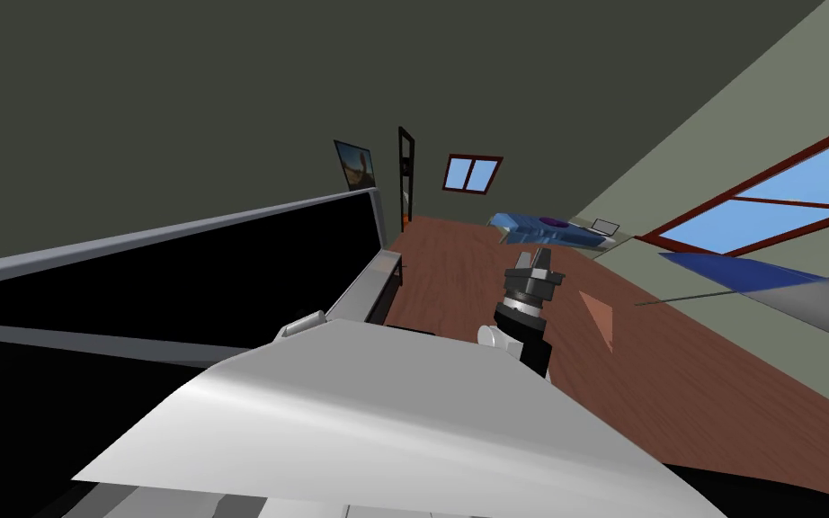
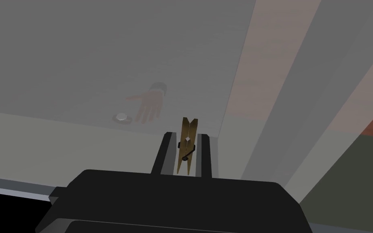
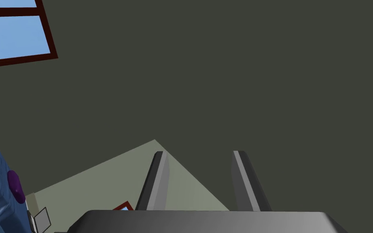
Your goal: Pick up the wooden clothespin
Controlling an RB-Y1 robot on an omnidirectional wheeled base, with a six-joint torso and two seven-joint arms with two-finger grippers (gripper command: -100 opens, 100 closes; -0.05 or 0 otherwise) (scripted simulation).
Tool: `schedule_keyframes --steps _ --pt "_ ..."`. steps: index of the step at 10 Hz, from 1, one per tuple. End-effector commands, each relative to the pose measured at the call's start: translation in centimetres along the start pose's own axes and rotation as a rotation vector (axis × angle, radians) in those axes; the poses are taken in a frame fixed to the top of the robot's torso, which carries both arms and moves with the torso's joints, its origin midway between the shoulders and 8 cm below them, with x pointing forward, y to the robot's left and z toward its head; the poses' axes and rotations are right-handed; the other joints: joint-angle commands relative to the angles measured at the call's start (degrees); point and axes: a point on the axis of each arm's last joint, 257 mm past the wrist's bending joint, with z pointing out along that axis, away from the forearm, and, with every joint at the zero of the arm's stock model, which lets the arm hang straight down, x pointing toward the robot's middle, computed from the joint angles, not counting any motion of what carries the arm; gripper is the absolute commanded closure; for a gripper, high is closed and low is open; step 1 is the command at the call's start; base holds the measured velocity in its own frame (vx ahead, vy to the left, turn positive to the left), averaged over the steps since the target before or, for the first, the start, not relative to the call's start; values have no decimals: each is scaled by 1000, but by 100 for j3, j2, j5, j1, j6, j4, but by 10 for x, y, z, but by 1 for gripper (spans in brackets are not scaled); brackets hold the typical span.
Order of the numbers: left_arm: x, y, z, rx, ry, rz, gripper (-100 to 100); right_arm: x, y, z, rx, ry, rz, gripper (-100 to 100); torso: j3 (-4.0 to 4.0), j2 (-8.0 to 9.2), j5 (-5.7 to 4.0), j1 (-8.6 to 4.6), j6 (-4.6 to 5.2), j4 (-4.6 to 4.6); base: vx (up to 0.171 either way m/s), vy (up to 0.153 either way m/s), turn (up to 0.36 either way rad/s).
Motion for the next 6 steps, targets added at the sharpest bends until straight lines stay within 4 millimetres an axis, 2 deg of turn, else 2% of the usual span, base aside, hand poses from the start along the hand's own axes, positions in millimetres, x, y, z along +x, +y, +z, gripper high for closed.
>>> schedule_keyframes --steps 1,2,3,4,6 --pt "0 0 0 0 0 0 100 0 0 0 0 0 0 0 0 0 0 0 0 0 0 0 0" --pt "0 0 0 0 0 0 100 0 0 0 0 0 0 0 -1 -1 0 0 0 0 0 0 0" --pt "0 0 0 0 0 0 0 0 0 0 0 0 0 0 -1 -1 0 0 0 0 0 0 0" --pt "-3 4 -5 1 1 11 100 0 0 0 0 0 0 0 -1 -1 0 0 0 0 61 -13 106" --pt "-6 12 -11 2 3 29 100 0 0 0 0 0 0 0 -19 -35 -3 -10 -1 -5 112 -25 117"
